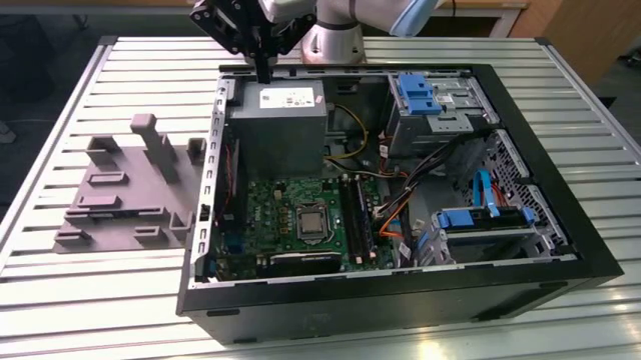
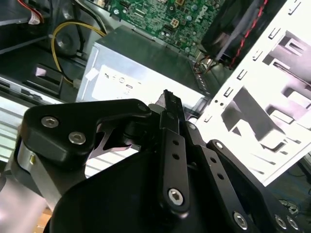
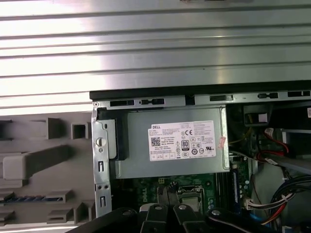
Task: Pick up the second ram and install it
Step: 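Reach for the second ram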
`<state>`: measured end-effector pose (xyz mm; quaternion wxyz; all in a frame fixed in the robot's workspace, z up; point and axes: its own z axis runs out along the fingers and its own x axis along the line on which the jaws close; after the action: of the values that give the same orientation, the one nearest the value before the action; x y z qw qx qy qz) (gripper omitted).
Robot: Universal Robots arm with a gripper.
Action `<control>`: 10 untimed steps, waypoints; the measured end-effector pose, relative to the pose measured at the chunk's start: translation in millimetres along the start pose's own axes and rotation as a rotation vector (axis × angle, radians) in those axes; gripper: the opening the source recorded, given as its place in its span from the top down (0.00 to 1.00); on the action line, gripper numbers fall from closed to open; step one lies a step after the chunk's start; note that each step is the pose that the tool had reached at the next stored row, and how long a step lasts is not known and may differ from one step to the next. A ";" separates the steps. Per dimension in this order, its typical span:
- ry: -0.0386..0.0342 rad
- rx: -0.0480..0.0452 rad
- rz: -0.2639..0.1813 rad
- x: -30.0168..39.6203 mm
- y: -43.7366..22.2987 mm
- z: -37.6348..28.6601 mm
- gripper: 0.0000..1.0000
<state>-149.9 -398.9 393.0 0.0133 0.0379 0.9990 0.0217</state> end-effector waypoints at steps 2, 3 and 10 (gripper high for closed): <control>-0.0003 -0.0002 0.000 3.7 -0.3 0.0 0.89; -0.0004 -0.0001 0.000 5.7 -0.4 -0.1 0.89; -0.0012 -0.0002 0.000 19.4 -1.5 -0.4 0.89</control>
<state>-169.4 -398.9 392.9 0.0139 0.0379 0.9989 0.0217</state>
